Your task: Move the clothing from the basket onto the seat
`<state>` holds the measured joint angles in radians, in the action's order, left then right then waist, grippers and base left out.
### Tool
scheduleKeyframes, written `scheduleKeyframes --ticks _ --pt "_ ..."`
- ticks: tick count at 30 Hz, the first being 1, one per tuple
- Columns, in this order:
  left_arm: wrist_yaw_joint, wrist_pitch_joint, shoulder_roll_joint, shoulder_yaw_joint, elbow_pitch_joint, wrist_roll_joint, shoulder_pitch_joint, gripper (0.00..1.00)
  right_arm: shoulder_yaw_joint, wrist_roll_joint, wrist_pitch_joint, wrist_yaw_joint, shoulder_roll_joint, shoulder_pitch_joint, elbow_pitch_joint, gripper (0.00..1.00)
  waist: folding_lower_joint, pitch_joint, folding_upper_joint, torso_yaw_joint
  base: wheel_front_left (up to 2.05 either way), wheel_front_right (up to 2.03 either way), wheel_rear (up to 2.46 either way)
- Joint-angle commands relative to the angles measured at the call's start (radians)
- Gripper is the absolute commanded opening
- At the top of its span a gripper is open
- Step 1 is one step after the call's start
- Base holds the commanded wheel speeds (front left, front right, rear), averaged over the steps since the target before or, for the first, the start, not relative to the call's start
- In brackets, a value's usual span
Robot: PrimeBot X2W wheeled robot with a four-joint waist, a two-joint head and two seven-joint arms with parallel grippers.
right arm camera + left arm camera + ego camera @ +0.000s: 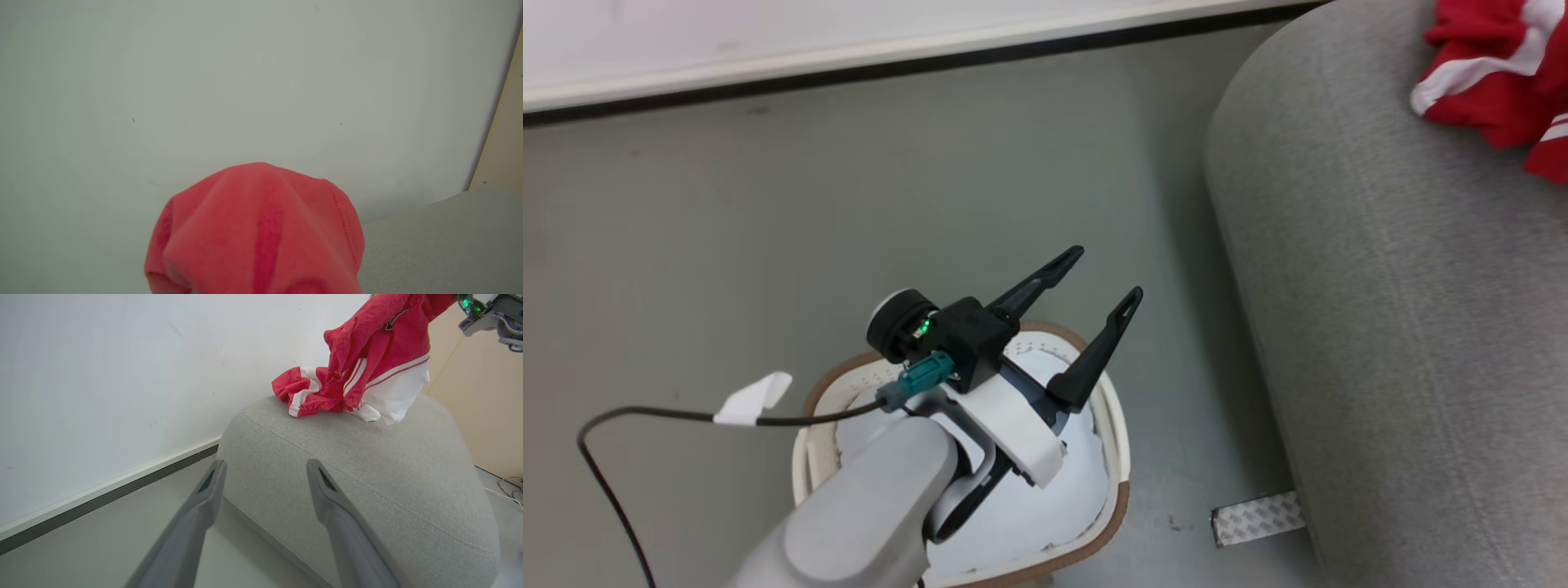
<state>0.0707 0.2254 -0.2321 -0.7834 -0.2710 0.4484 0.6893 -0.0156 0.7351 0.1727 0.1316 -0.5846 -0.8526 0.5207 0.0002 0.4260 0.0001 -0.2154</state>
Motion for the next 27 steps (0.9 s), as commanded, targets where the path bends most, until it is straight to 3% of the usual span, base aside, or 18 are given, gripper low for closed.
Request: scheduleKeyframes --ticks 1,10,12,13,14,15,20,27 --pt "0.000 0.000 -0.010 0.005 0.008 -0.013 0.014 1.00 -0.004 -0.020 -0.017 -0.002 -0.012 -0.017 0.034 0.00 -0.0002 0.053 -0.0001 0.046 0.00 0.00 0.00" --pt "-0.003 0.017 -0.010 0.014 0.005 -0.004 0.026 1.00 -0.133 -0.128 -0.252 -0.002 -0.029 -0.019 0.366 0.02 -0.0002 0.064 -0.0001 0.082 0.00 0.00 0.00" --pt "-0.005 0.018 -0.010 0.017 0.001 -0.001 0.022 1.00 -0.151 -0.120 -0.279 -0.002 -0.040 -0.012 0.407 0.18 -0.0002 0.057 -0.0001 0.084 0.00 0.00 0.00" --pt "-0.007 0.019 -0.011 0.019 -0.001 0.001 0.020 1.00 -0.165 -0.118 -0.293 -0.002 -0.035 -0.006 0.420 0.33 -0.0002 0.052 -0.0001 0.084 0.00 0.00 0.00" --pt "-0.007 0.021 -0.012 0.020 -0.002 0.004 0.017 1.00 -0.176 -0.112 -0.300 -0.002 -0.031 -0.006 0.428 0.91 -0.0002 0.047 -0.0001 0.082 0.00 0.00 0.00" --pt "-0.009 0.023 -0.015 0.022 -0.004 0.006 0.012 1.00 -0.185 -0.111 -0.298 -0.002 -0.033 -0.009 0.434 1.00 -0.0002 0.039 -0.0001 0.079 0.00 0.00 0.00" --pt "-0.017 0.029 -0.020 0.033 -0.020 0.016 -0.011 1.00 -0.291 -0.103 -0.358 -0.002 -0.048 0.031 0.404 1.00 -0.0002 -0.017 -0.0001 0.060 0.00 0.00 0.00" --pt "-0.046 0.037 -0.025 0.081 -0.026 0.050 -0.078 1.00 -0.380 -0.068 -0.425 -0.002 -0.162 0.088 0.296 1.00 -0.0002 -0.134 -0.0001 0.039 0.00 0.00 0.00"
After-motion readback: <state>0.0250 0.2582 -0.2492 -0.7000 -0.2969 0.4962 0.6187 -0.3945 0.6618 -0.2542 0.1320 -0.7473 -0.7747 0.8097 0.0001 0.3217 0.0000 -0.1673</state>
